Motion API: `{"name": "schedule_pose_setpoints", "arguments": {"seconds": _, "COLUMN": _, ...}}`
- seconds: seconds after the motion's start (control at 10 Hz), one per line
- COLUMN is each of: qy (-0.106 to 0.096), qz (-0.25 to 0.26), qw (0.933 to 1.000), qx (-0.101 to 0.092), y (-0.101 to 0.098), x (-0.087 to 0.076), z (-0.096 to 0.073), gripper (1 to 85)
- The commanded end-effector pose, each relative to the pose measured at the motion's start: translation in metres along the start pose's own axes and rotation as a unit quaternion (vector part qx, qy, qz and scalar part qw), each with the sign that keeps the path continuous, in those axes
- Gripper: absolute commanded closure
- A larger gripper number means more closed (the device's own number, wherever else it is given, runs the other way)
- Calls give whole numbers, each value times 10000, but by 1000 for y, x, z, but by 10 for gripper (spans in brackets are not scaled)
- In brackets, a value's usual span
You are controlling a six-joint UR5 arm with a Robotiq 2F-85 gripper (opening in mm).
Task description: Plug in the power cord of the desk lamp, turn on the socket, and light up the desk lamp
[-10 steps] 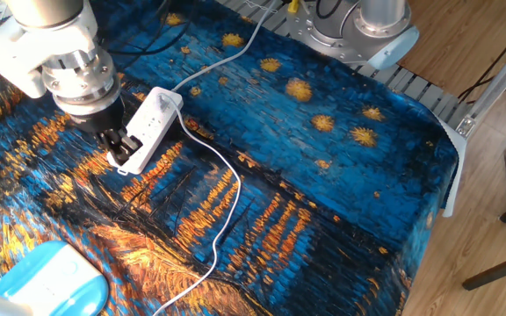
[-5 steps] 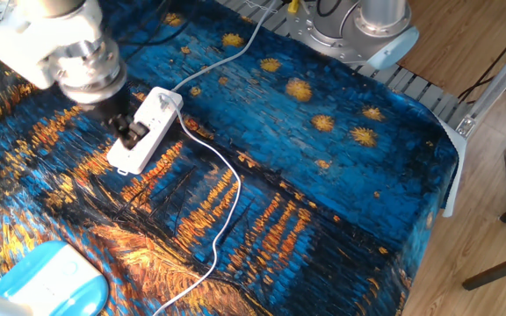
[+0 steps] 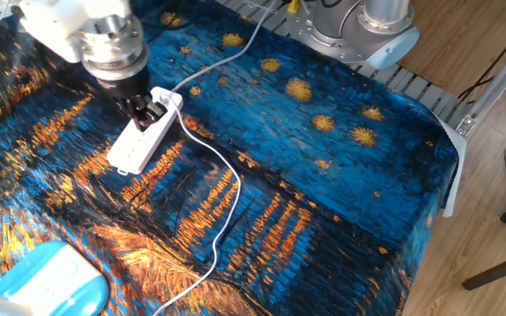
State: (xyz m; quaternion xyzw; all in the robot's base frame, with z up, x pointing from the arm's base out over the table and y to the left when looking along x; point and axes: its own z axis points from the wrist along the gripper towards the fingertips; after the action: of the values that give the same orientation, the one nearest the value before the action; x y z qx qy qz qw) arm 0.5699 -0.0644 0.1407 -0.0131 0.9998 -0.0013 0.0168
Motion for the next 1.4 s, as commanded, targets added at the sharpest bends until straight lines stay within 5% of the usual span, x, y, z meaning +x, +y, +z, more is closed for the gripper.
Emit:
{"name": "schedule_pose_setpoints", "arguments": {"seconds": 0.0, "qy": -350, "qz": -105, "qw": 9993, "qx": -18, "y": 10, "x": -18, "z": 0, "gripper": 843}}
{"name": "schedule_pose_setpoints", "arguments": {"seconds": 0.3, "qy": -356, "qz": -292, "qw": 9988, "qx": 142, "y": 8, "x": -30, "z": 2, "gripper": 843}}
{"name": "schedule_pose_setpoints", "arguments": {"seconds": 1.3, "qy": -381, "qz": 45, "qw": 9993, "qx": 15, "y": 14, "x": -46, "z": 6, "gripper": 843}}
